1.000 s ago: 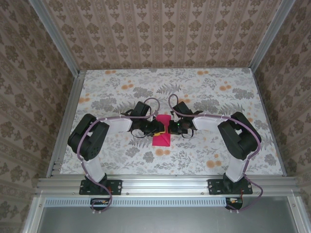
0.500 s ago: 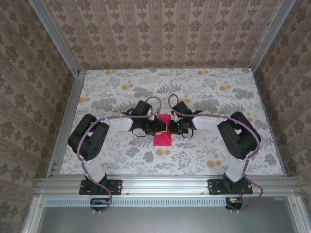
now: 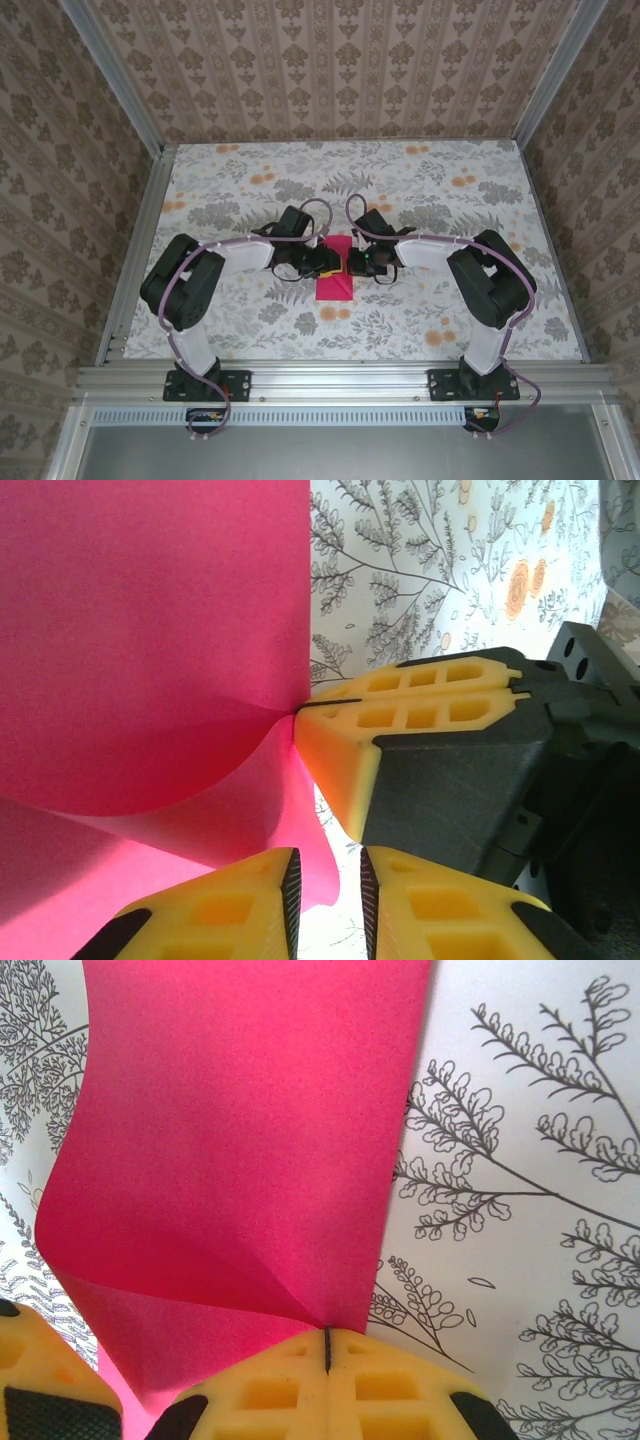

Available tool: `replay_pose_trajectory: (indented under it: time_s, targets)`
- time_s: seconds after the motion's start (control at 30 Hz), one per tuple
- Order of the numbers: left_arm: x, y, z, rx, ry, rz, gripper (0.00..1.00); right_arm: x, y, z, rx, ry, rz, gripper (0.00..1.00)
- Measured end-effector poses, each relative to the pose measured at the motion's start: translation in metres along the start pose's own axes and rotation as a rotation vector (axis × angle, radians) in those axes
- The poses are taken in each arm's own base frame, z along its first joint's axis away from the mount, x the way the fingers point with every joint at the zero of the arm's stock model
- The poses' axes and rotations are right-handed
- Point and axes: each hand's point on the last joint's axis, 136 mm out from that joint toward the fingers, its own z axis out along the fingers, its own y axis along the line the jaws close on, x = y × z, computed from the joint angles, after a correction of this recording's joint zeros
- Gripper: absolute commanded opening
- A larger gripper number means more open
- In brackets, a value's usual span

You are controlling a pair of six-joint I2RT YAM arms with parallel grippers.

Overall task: Fold a paper plane with a square sheet of paper (pick it up from the middle)
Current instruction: Fold the triangle a second time at the center of the table.

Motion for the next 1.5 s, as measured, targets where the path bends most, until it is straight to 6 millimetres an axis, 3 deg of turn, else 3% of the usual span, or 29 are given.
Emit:
replay_pose_trajectory:
  time_s: [0.3, 1.5]
  targets:
    - [0.001, 0.013, 0.008, -0.033, 0.016, -0.027, 0.23, 0.0, -0.001, 0.0, 0.005, -0.003, 0.0, 0.04]
    - [-0.005, 0.015, 0.016, -0.041, 0.023, -0.034, 0.23, -0.005, -0.012, -0.006, 0.074, -0.034, 0.002, 0.09]
